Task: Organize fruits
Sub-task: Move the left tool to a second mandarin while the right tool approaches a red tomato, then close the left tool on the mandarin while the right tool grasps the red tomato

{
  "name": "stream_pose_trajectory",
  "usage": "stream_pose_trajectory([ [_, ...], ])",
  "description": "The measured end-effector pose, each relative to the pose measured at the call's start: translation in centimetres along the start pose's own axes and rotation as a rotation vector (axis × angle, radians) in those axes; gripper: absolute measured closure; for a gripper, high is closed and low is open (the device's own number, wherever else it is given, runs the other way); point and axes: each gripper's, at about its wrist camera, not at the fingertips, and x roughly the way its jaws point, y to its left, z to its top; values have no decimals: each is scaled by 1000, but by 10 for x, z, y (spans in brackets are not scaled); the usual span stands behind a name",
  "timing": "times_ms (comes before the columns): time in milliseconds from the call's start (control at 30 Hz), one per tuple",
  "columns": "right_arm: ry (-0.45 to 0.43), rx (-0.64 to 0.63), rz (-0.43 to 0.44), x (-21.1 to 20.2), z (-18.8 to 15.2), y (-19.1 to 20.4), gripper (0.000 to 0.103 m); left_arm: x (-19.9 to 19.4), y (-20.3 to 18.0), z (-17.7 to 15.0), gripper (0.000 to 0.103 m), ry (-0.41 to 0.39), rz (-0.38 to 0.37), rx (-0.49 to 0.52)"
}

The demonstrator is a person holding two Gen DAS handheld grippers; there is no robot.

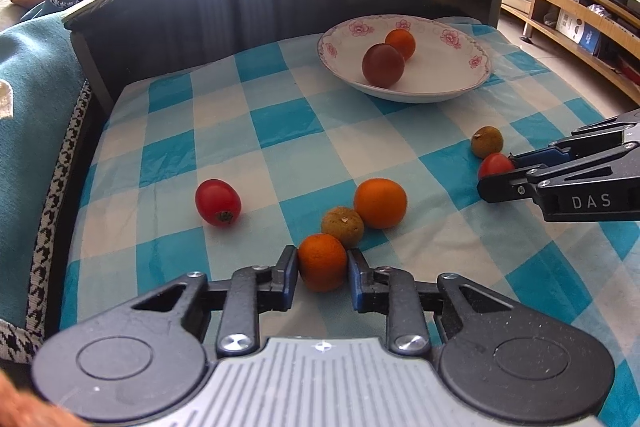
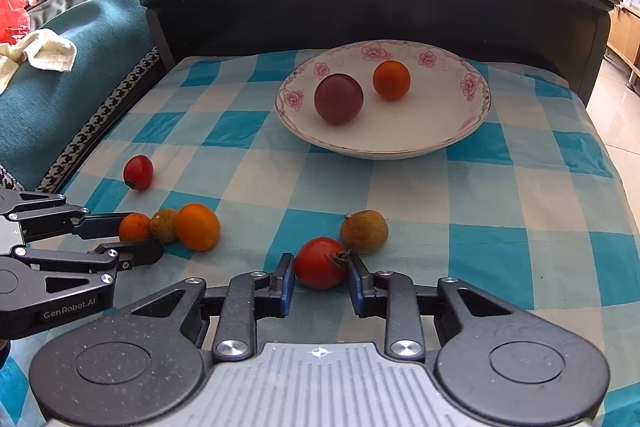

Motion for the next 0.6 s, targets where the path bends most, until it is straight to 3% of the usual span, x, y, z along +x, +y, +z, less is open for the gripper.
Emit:
stream_pose_trajectory([
  [367, 41, -63, 30, -10, -8, 11, 80, -4, -22, -4, 68, 13, -85, 44],
  [600, 51, -101, 26, -9, -13, 14, 78, -2, -25, -6, 68, 28, -90, 47],
])
